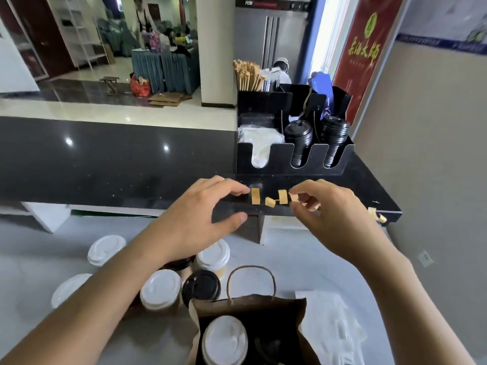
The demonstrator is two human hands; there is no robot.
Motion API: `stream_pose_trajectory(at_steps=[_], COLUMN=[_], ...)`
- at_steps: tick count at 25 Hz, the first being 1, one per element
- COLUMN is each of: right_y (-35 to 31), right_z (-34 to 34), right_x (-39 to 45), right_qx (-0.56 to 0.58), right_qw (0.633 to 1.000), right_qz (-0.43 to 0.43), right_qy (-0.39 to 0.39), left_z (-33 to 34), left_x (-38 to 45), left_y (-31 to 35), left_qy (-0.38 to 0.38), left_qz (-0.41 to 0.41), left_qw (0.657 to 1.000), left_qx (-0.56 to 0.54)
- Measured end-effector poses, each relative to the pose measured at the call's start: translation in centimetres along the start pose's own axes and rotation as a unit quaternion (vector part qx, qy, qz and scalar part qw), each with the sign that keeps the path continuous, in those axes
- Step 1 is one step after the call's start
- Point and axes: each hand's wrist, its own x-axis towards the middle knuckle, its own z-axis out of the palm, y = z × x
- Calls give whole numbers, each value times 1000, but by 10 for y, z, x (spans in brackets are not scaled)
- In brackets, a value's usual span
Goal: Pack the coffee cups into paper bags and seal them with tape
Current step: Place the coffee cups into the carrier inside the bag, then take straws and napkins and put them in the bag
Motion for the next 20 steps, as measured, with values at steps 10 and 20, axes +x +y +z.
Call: stream_pose_trajectory(at_steps=[10, 20], right_y=[3, 28], right_z=[-34, -31], right_x=[120, 233], right_qx=[41, 38], right_qw=[994, 993], right_qz=[-45, -22], right_qy=[89, 113], left_z=[-36, -35], left_x=[117, 207], left_y=[10, -10], left_qy=[87, 98], left_qz=[34, 18], left_qw=[996, 995], left_qx=[8, 8])
